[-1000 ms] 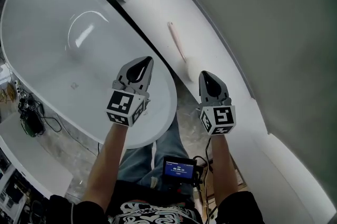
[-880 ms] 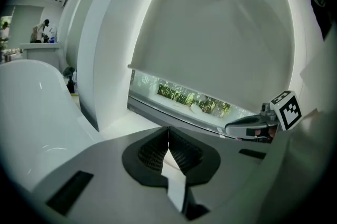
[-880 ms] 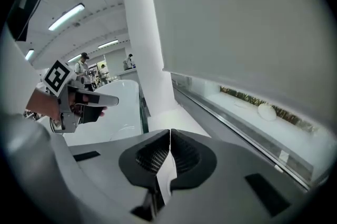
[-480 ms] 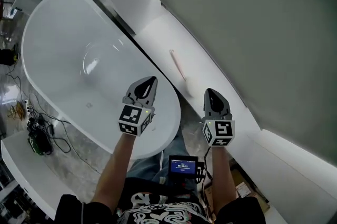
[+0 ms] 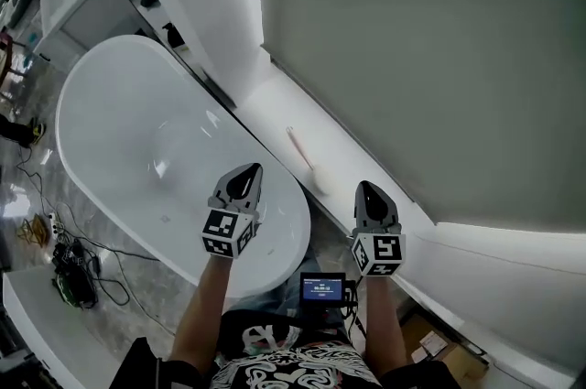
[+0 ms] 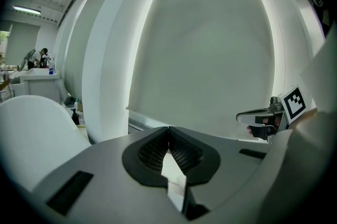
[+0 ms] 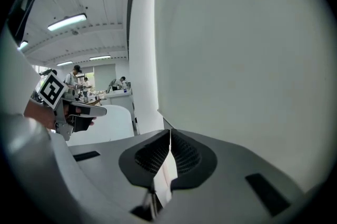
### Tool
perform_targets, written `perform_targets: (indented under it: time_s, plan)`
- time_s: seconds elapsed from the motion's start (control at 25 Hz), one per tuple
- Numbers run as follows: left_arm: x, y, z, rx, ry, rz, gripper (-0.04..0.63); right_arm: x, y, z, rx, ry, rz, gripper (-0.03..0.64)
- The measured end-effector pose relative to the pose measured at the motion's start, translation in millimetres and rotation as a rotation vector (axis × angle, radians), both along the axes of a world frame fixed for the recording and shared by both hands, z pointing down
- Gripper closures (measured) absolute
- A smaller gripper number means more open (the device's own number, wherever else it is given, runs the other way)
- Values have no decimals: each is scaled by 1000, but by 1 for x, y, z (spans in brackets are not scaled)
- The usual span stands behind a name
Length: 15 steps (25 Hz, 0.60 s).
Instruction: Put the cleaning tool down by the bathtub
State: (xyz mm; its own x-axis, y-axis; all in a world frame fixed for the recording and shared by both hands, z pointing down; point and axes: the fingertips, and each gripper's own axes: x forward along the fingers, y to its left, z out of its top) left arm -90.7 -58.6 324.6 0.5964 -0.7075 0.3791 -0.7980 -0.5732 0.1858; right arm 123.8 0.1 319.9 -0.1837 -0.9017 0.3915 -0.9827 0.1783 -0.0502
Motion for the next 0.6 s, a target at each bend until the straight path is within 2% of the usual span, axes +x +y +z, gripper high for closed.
perform_targets:
  time_s: [0.28, 0.52, 0.6]
  plan:
    - [-11, 27, -53, 70, 12, 0, 578, -11, 33, -55, 58, -7, 58, 588]
    - [-13, 55, -113, 169, 28, 22, 578, -13, 62, -98, 128, -62, 128, 588]
    - [-12, 59, -127, 195, 40, 28, 578, -14, 67, -111, 144, -53, 131, 588]
